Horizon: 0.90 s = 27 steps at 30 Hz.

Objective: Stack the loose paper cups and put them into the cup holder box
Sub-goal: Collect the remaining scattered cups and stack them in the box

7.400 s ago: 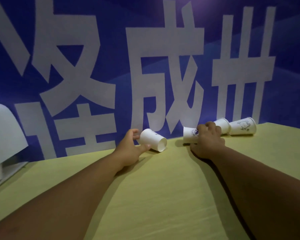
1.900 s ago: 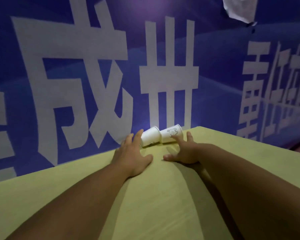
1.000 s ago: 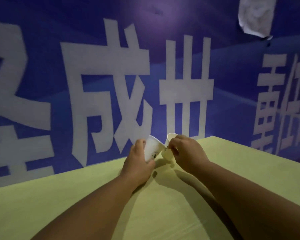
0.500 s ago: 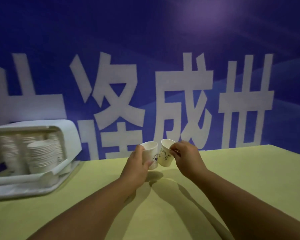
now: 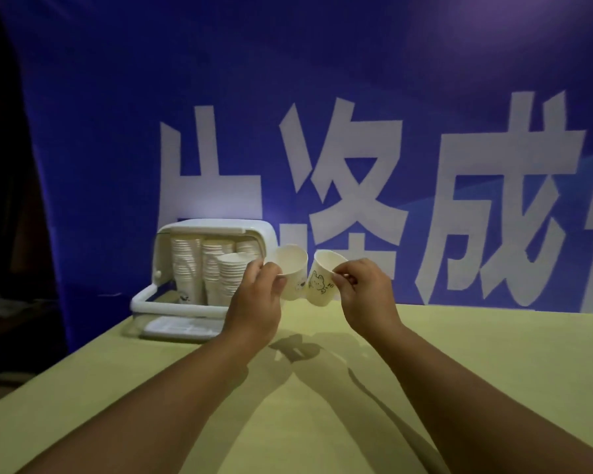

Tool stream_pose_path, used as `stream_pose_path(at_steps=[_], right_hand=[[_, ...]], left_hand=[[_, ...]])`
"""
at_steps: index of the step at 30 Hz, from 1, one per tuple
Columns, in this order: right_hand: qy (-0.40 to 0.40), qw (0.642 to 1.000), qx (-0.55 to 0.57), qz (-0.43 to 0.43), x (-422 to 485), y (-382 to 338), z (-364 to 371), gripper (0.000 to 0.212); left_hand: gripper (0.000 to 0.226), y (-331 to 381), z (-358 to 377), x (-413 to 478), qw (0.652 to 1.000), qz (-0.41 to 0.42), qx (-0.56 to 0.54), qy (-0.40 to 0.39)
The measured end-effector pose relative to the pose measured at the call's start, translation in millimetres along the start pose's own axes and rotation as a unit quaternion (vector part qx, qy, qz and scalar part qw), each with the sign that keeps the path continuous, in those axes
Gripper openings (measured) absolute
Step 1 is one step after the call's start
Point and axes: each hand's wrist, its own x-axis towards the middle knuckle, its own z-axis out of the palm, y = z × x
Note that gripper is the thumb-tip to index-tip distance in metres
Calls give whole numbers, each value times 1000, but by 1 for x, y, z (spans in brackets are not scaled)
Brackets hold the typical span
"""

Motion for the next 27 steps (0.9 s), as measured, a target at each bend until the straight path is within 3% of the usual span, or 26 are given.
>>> stream_pose_path(at_steps=[5,9,13,16,19,22,24,27], right_hand=[[42,997,70,8,23,-34,38,12],[72,990,117,-6,45,-60,60,10],[104,981,166,0,65,-85,76,11],[97,982,162,-2,69,-97,90,12],[86,985,144,-37,64,-99,100,12],[89,987,112,-77,63,-97,102,12],[93,984,113,-99,63,-95,102,9],[55,989,97,-100,63,-92,104,8]], left_hand=[[28,-41,-31,28,992,14,-3,125],[23,-66,-47,51,985,-46,-9,168],[22,-88,-49,55,991,-51,71,98],[29,-91,-58,56,993,-88,69,29],[22,-88,-66,53,986,-53,152,-35],[29,-84,-60,45,975,-95,152,-129],[40,-86,-51,41,975,-115,133,-139],[60,-90,-43,37,988,-110,71,-83]])
